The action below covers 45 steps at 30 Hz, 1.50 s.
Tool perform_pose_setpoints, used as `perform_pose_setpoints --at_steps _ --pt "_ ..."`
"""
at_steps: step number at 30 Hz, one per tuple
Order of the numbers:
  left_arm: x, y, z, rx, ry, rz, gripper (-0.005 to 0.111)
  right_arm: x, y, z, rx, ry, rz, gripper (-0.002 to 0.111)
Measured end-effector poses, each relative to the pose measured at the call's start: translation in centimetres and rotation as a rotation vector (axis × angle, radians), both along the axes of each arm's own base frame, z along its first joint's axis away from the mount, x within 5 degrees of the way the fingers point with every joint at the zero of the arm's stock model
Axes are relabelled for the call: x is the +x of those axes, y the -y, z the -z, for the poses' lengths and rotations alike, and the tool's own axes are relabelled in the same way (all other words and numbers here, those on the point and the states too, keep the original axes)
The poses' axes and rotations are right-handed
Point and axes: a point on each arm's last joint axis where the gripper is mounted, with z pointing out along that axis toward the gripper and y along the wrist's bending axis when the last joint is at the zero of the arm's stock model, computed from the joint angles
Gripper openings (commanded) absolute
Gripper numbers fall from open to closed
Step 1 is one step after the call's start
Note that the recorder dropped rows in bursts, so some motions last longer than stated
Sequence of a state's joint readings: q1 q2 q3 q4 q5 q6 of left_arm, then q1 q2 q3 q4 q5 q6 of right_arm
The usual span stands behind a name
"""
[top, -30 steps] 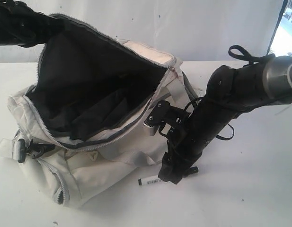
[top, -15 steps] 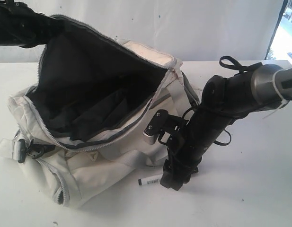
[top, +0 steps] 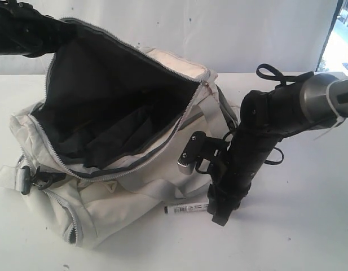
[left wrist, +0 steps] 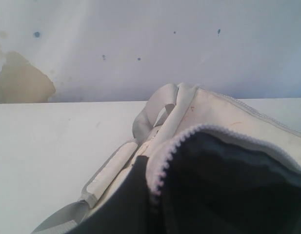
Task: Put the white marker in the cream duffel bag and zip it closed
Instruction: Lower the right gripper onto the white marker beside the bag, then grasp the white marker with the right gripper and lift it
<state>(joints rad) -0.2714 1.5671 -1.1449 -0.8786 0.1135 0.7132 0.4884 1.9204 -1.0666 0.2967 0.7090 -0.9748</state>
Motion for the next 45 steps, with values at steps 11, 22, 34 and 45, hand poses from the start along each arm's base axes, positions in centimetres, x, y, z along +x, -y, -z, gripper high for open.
perform_pose_setpoints --at_steps 11,22,34,45 --pt "0.0 0.0 0.0 0.000 -0.001 0.000 0.000 -0.7 0.2 -0.1 -0.028 -0.081 -0.011 0.000" --pt "0.0 0.0 0.0 0.000 -0.003 0.001 0.000 -3.2 1.1 -2.9 -0.055 -0.241 -0.057 0.000" --pt "0.0 0.0 0.0 0.000 -0.003 0.001 0.000 -3.3 1.0 -8.1 0.083 -0.015 -0.017 0.000" --pt "0.0 0.0 0.0 0.000 -0.003 0.001 0.000 -1.6 -0.9 -10.1 0.373 0.143 0.237 0.000"
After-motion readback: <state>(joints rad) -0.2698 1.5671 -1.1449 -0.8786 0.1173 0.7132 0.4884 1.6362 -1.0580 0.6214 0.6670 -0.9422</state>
